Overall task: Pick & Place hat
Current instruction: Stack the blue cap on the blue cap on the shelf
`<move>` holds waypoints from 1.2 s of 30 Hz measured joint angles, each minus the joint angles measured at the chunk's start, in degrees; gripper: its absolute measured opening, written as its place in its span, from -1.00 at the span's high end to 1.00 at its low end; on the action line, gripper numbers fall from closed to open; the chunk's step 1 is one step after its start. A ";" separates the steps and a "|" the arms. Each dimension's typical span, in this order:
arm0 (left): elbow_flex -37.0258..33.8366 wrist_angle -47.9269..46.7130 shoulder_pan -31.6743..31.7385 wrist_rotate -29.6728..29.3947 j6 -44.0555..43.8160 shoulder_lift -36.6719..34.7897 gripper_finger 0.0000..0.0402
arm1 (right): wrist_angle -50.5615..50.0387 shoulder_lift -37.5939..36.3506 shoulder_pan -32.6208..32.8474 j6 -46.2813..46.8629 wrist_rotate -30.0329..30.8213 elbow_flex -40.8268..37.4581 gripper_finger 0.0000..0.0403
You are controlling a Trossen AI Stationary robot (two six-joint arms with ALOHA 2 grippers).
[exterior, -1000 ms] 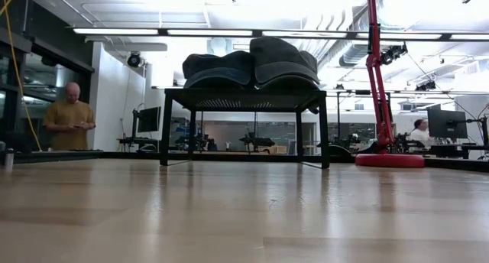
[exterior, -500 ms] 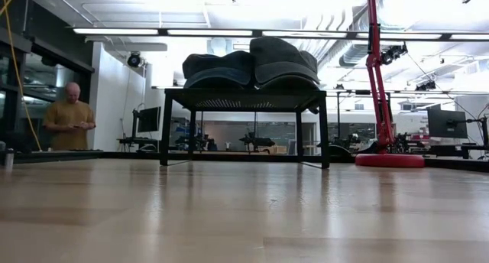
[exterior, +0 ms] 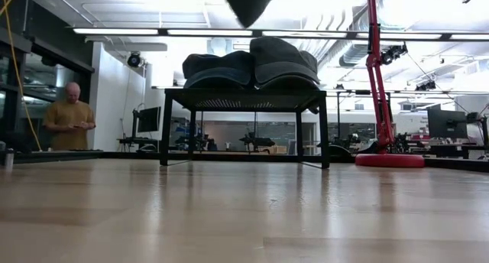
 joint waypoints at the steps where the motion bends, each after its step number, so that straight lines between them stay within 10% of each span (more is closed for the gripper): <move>1: 1.10 -1.98 -0.01 0.05 -0.96 0.15 1.00 | 0.14 0.41 0.02 -0.99 -1.71 0.04 0.21; 7: 2.68 -7.44 0.00 -0.45 -5.69 0.27 1.00 | 3.10 4.54 2.06 -5.96 -5.46 0.04 0.05; 36: 2.68 -9.36 0.00 0.00 -13.19 0.31 1.00 | 20.76 17.24 6.64 -27.95 12.86 0.02 0.02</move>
